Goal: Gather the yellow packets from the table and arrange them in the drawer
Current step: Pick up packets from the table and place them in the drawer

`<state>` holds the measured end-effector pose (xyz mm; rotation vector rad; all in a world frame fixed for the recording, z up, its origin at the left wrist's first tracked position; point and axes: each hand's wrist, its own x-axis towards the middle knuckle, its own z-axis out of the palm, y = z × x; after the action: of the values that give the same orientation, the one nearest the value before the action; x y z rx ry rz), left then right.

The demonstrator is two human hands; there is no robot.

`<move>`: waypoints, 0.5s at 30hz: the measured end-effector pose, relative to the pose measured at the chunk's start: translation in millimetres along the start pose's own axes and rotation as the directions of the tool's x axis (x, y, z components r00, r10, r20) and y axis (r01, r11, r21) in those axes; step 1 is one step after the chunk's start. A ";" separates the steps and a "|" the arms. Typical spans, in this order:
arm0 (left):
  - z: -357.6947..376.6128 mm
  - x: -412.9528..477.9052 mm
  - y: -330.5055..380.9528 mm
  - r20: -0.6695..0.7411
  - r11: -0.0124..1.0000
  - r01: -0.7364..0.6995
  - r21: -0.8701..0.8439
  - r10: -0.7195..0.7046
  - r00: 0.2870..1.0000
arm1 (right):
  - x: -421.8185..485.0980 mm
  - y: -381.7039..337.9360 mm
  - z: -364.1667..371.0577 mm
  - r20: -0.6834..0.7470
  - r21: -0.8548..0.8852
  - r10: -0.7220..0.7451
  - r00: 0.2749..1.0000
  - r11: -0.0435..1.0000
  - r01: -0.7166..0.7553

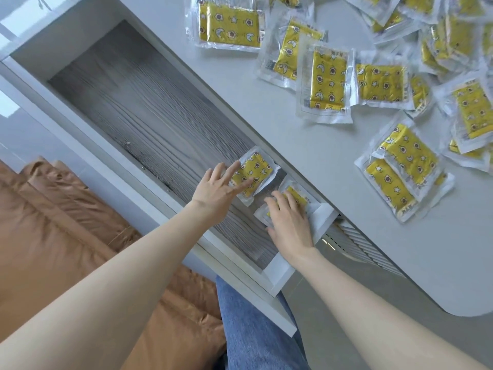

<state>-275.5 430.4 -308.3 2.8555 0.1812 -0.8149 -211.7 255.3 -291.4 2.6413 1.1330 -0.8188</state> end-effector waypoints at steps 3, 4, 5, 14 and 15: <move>-0.6 -1.1 7.3 -0.004 1.000 0.002 0.023 -0.002 1.000 | -1.9 1.4 -0.1 0.003 0.007 0.003 1.000 1.000 -0.003; -0.9 -1.5 8.4 -0.004 1.000 0.004 0.018 -0.004 1.000 | -2.0 1.7 -0.7 0.007 0.007 0.001 1.000 1.000 -0.001; -0.7 -1.9 9.2 -0.003 1.000 0.006 0.011 -0.006 1.000 | -2.3 2.0 -1.5 0.009 0.012 -0.002 1.000 1.000 0.002; -31.8 -41.4 9.0 -0.050 0.986 0.135 -0.097 -0.140 0.989 | -34.1 -0.5 -32.2 -0.129 0.161 -0.013 0.992 0.986 0.034; -41.6 -52.0 9.3 -0.074 0.979 0.157 -0.127 -0.167 0.983 | -40.8 -3.6 -39.9 -0.158 0.198 -0.003 0.987 0.980 0.035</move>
<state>-296.6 425.6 -244.5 2.7893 0.4636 -0.6863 -220.4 245.9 -235.7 2.9102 1.1704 -0.7776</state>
